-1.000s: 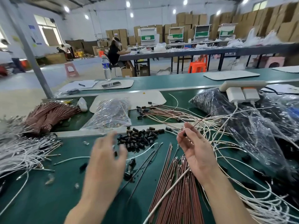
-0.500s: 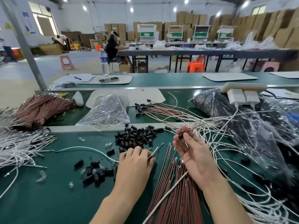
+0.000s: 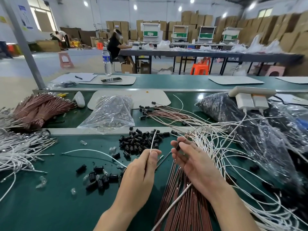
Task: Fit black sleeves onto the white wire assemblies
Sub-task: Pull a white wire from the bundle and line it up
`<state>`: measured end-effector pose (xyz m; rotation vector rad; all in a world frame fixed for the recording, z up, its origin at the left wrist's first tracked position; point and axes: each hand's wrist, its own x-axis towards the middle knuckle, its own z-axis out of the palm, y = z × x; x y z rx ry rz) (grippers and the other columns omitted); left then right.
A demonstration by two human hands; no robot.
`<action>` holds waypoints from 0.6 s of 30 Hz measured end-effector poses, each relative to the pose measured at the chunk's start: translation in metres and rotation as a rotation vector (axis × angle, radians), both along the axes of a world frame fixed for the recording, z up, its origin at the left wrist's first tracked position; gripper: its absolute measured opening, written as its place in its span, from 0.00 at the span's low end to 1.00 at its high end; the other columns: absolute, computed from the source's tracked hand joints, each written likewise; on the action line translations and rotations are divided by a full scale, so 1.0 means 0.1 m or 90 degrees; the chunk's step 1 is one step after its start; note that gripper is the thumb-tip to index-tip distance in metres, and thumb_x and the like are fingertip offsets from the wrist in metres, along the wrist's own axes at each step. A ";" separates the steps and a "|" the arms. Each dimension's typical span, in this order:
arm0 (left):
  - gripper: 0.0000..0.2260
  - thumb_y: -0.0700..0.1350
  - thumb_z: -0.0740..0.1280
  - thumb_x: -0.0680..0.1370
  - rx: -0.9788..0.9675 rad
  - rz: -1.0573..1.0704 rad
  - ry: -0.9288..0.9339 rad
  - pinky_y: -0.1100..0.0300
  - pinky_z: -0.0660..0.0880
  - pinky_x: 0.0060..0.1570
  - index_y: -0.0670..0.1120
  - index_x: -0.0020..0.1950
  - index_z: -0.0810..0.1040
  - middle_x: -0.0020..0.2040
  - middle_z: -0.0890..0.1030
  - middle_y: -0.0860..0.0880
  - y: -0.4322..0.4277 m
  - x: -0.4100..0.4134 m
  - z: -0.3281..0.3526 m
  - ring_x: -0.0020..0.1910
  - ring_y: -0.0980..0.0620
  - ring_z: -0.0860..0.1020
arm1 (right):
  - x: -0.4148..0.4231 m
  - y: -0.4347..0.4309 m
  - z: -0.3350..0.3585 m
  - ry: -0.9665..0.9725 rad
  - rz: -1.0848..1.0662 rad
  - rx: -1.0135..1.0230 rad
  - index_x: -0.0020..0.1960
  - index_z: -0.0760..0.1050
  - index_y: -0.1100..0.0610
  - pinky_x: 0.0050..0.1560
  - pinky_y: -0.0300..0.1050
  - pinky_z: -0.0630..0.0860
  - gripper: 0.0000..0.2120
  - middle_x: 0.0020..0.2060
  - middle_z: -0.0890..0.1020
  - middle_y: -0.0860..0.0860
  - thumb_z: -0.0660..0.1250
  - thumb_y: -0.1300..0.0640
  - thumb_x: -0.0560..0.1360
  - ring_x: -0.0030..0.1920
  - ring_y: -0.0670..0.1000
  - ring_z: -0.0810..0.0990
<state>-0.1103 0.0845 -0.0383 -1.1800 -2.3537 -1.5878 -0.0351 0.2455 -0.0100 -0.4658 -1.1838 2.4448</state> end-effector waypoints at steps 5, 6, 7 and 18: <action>0.11 0.64 0.50 0.83 0.048 -0.015 -0.027 0.56 0.58 0.24 0.67 0.60 0.69 0.26 0.66 0.54 -0.03 -0.01 -0.04 0.23 0.57 0.62 | -0.01 -0.02 -0.02 0.010 0.031 -0.013 0.60 0.80 0.63 0.45 0.42 0.83 0.14 0.48 0.84 0.58 0.68 0.63 0.75 0.45 0.53 0.85; 0.11 0.63 0.50 0.83 0.038 -0.015 -0.016 0.57 0.58 0.24 0.67 0.59 0.69 0.26 0.66 0.52 -0.03 -0.01 -0.04 0.23 0.56 0.62 | 0.00 -0.01 -0.03 0.014 0.030 -0.025 0.60 0.81 0.63 0.45 0.43 0.83 0.13 0.47 0.84 0.58 0.67 0.64 0.76 0.45 0.53 0.85; 0.10 0.61 0.52 0.83 0.026 -0.021 -0.003 0.59 0.59 0.24 0.66 0.59 0.70 0.27 0.67 0.51 -0.03 -0.01 -0.04 0.23 0.56 0.63 | 0.01 -0.01 -0.03 0.019 0.030 -0.037 0.60 0.81 0.64 0.45 0.43 0.83 0.12 0.46 0.83 0.58 0.67 0.65 0.78 0.45 0.53 0.85; 0.04 0.51 0.62 0.82 -0.089 -0.002 0.093 0.68 0.69 0.31 0.60 0.54 0.69 0.44 0.81 0.64 0.00 0.00 -0.03 0.32 0.62 0.77 | 0.02 0.02 -0.01 0.043 0.021 -0.082 0.58 0.83 0.65 0.43 0.40 0.84 0.13 0.51 0.85 0.61 0.67 0.64 0.76 0.45 0.52 0.85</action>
